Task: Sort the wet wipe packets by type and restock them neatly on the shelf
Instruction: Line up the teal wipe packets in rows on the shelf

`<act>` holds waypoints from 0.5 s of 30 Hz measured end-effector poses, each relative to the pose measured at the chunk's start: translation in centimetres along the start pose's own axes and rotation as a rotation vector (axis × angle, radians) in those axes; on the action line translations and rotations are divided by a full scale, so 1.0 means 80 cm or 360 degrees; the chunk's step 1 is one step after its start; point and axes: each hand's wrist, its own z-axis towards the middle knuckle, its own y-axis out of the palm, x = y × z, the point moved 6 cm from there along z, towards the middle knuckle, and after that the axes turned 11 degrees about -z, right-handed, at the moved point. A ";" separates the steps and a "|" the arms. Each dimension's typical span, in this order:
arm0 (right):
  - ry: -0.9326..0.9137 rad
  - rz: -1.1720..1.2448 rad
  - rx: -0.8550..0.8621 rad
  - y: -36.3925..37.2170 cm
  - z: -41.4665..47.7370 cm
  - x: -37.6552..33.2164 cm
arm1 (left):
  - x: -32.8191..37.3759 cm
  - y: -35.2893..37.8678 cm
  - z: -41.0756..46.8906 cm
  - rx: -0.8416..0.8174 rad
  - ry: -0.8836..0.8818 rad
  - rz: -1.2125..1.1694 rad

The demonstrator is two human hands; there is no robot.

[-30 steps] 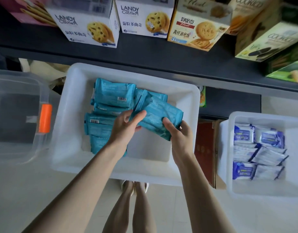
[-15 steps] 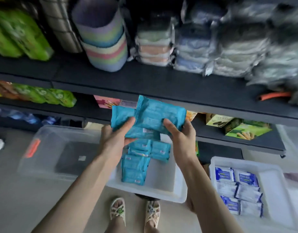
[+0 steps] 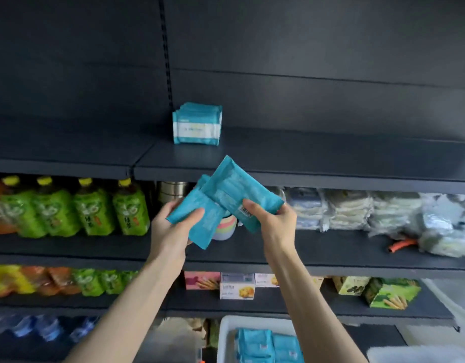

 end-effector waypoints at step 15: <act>-0.0112 -0.0238 -0.0309 0.069 0.040 -0.087 | 0.053 0.070 0.063 -0.0751 -0.0423 -0.0355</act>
